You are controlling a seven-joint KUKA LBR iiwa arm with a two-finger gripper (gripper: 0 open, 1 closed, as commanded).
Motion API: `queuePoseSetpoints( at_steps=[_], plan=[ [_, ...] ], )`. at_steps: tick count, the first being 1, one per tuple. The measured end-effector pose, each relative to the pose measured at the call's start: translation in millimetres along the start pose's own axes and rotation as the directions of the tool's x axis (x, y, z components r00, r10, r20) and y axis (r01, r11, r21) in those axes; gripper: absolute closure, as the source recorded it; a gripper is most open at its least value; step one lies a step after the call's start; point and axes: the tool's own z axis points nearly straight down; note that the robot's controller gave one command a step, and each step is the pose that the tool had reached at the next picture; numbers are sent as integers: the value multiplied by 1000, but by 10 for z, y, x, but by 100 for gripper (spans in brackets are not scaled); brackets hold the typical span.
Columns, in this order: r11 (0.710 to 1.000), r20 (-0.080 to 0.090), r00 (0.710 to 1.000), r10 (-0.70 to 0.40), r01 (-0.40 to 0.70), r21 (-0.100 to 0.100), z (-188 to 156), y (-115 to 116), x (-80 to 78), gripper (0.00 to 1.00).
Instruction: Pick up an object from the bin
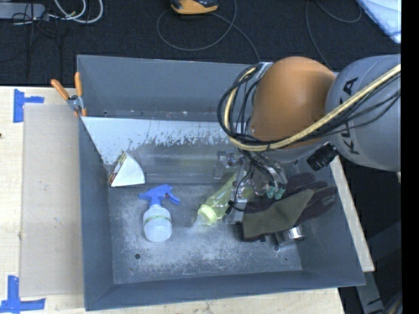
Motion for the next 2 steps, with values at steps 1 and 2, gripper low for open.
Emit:
queuePoseSetpoints(
  at_steps=[1, 2],
  plan=[
    [1000, 8, 1000, 2, -2, -1, -46, -3, -12, 0],
    [997, 10, 997, -75, 75, 0, 281, -122, -67, 0]
  ],
)
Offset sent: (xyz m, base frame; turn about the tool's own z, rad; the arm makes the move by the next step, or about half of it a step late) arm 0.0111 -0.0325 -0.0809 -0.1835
